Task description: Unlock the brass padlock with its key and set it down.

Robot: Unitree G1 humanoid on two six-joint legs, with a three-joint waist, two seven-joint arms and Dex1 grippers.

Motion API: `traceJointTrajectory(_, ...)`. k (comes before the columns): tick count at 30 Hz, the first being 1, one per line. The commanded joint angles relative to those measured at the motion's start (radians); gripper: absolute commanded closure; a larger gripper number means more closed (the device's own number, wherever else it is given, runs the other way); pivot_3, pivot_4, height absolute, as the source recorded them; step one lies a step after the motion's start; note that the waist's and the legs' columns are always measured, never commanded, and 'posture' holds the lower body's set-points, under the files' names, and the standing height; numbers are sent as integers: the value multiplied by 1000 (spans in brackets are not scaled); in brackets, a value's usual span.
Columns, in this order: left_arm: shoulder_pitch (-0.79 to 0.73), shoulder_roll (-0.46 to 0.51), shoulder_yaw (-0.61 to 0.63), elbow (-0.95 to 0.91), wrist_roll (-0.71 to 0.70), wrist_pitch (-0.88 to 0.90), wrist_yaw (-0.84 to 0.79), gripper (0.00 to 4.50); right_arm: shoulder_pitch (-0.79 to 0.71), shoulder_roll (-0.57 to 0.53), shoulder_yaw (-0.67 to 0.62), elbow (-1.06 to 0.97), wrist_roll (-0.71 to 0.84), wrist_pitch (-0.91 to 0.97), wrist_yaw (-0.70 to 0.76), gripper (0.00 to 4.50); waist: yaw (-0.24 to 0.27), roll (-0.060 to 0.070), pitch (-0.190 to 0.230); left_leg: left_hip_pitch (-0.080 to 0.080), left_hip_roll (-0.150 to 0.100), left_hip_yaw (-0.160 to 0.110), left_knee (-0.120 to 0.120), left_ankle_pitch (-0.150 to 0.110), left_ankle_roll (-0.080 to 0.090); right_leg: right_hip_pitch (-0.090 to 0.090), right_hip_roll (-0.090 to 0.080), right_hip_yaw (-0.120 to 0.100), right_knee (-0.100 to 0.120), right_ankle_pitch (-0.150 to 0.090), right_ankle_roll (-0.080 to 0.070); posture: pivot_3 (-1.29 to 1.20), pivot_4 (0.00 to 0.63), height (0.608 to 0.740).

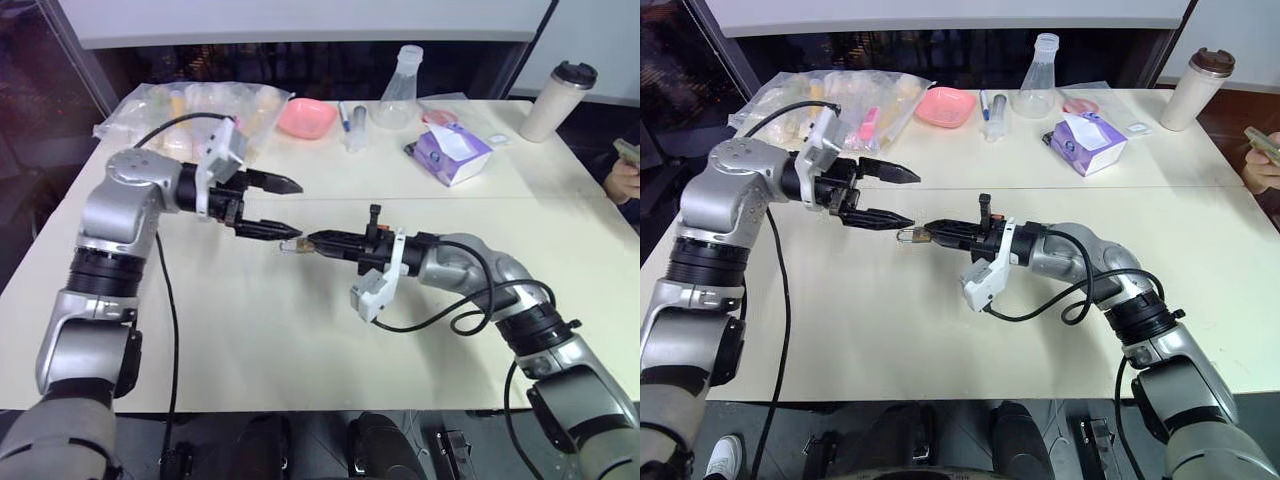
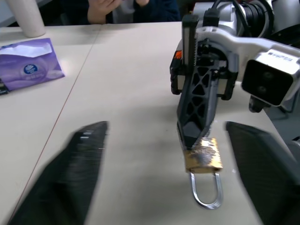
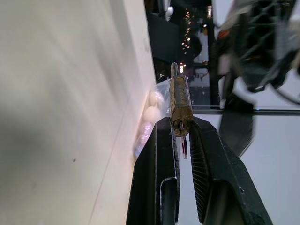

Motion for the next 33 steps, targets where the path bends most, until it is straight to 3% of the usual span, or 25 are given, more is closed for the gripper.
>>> traceJointTrajectory(1, 18, 26, 31, -50, -22, 6, 9, 2245, -7, -5, -20, -10, 16, -9, -16, 4500, 0, 0, 0, 0, 0, 0, 0, 0, 0, 0, 0, 0, 0, 0, 0, 0, 150, 715)
traceJointTrajectory(6, 59, 47, 16, -91, -21, 0, 3, 4465, -13, -3, -19, 1, 18, -10, -15, 4500, 2, 0, 0, 0, 0, 0, 0, 0, 0, 0, 0, 0, 0, 0, 0, 0, 150, 715)
traceJointTrajectory(20, 142, 46, -32, -128, 5, -26, 22, 4465, -12, 4, -20, -7, 22, 4, -11, 4500, 2, 0, 0, 0, 0, 0, 0, 0, 0, 0, 0, 0, 0, 0, 0, 0, 150, 715)
traceJointTrajectory(33, 142, 27, -43, -22, 83, -140, 80, 4465, -12, 8, -17, -16, 24, 15, -10, 4500, 2, 0, 0, 0, 0, 0, 0, 0, 0, 0, 0, 0, 0, 0, 0, 0, 150, 715)
